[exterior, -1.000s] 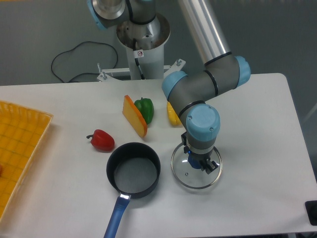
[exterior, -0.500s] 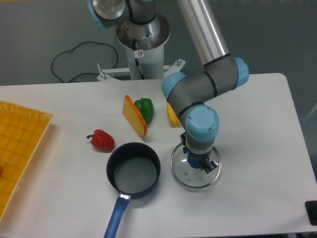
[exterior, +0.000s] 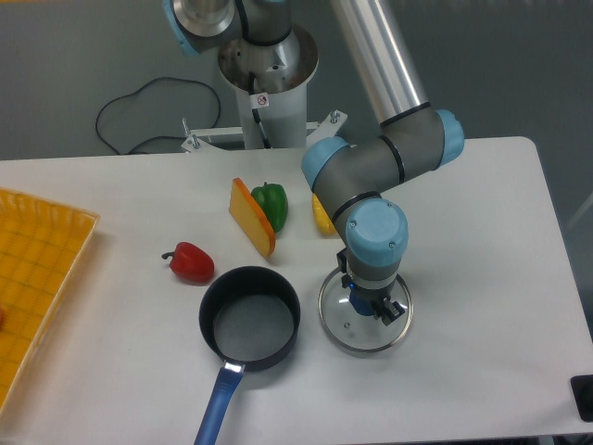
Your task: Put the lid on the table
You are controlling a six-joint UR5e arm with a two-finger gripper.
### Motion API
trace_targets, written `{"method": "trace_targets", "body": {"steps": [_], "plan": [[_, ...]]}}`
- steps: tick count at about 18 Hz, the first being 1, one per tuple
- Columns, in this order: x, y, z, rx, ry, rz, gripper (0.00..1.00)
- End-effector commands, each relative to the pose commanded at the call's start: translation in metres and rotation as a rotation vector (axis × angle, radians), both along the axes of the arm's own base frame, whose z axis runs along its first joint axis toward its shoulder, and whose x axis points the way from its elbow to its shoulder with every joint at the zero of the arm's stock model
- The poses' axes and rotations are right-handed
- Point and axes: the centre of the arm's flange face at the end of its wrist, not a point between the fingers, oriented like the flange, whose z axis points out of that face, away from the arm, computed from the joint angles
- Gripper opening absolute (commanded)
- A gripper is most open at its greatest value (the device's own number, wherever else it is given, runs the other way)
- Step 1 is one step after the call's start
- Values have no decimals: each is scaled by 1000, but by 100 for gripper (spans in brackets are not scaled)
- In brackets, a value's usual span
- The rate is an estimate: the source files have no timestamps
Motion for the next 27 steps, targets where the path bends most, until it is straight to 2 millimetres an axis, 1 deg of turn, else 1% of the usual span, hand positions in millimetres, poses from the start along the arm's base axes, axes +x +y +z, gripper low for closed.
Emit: {"method": "trace_targets", "body": {"steps": [4,9,12,15,27], "plan": [[1,1,-1,0,0,-3,60],[0,1,-2,3,4,-2,60],[0,2,-6,1,1,-3,61],[1,3,-6,1,1,-5,67],[2,4,-7,-1,1,-8,67]]}}
